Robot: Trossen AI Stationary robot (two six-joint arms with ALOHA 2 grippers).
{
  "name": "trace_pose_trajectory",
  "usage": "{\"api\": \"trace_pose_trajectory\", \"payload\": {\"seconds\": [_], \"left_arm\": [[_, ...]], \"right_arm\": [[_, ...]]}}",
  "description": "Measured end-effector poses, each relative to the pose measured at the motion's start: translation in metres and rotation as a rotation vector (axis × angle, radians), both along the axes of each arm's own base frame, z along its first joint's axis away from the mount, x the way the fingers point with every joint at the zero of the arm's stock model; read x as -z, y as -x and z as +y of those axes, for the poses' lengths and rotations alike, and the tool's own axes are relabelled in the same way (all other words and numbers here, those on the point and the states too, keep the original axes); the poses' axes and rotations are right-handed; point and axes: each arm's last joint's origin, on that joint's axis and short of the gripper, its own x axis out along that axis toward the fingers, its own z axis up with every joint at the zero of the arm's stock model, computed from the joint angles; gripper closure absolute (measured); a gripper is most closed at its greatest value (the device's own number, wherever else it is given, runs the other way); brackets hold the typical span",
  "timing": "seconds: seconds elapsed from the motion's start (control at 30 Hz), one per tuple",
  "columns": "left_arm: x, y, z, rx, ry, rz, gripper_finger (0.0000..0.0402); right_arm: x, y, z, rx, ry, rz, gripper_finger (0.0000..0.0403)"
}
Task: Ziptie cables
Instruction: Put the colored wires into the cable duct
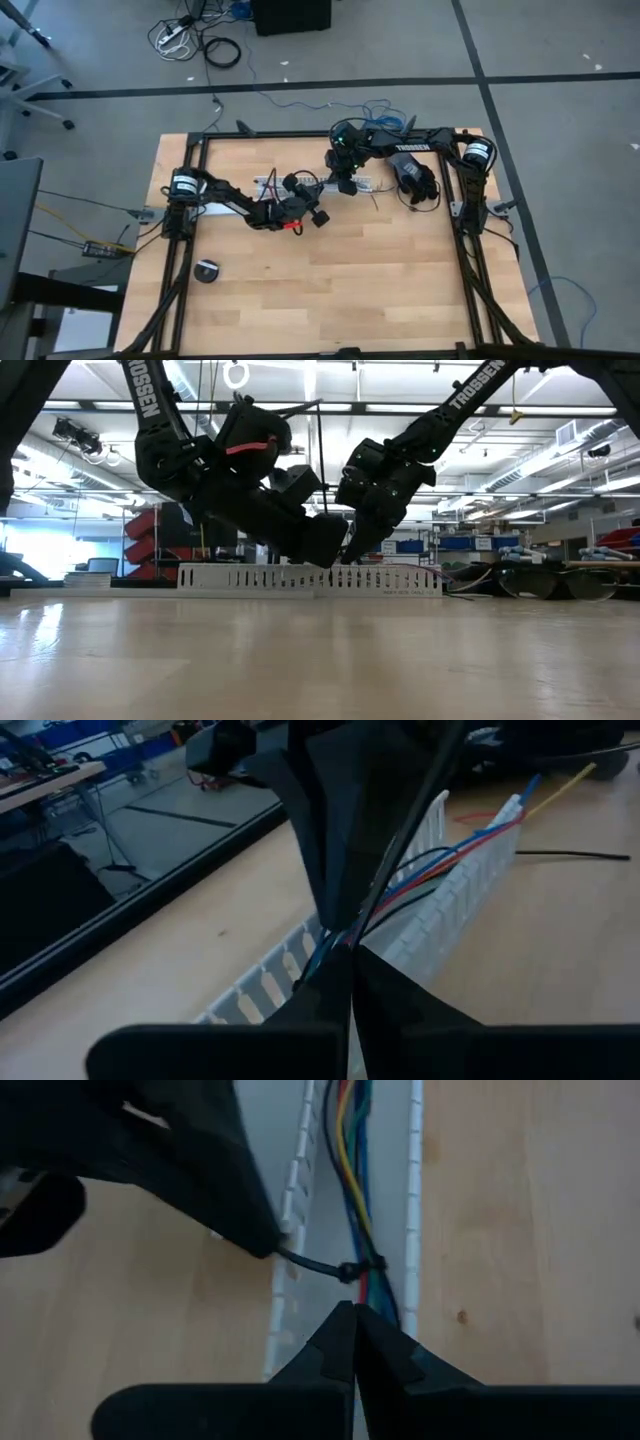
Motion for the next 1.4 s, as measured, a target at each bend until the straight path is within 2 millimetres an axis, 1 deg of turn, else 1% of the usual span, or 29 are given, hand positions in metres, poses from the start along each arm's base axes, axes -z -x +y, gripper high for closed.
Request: {"api": "trace_pose_trajectory", "payload": {"seconds": [0.27, 0.6, 0.9, 1.23, 1.33, 1.4], "left_arm": [[0.001, 0.0, -0.01, -0.003, 0.043, -0.026, 0.0401], [0.006, 0.003, -0.01, -0.071, 0.117, -0.058, 0.0401], [0.008, 0.004, -0.014, -0.082, 0.15, -0.066, 0.0401], [0.01, 0.006, -0.017, -0.079, 0.154, -0.038, 0.0401], [0.013, 0.007, -0.019, -0.067, 0.141, 0.006, 0.0401], [0.014, 0.007, -0.021, -0.027, 0.118, 0.059, 0.0401]], "right_arm": [[0.0, 0.0, 0.0, -0.002, -0.004, -0.003, 0.0403], [0.0, -0.002, 0.004, -0.014, -0.004, -0.003, 0.0403], [-0.002, -0.004, 0.003, 0.002, 0.005, -0.024, 0.0403], [-0.001, -0.004, 0.005, -0.003, 0.002, -0.014, 0.0403], [-0.001, -0.005, 0.006, -0.007, -0.001, -0.016, 0.0403], [-0.001, -0.005, 0.006, -0.007, -0.003, -0.016, 0.0403]]}}
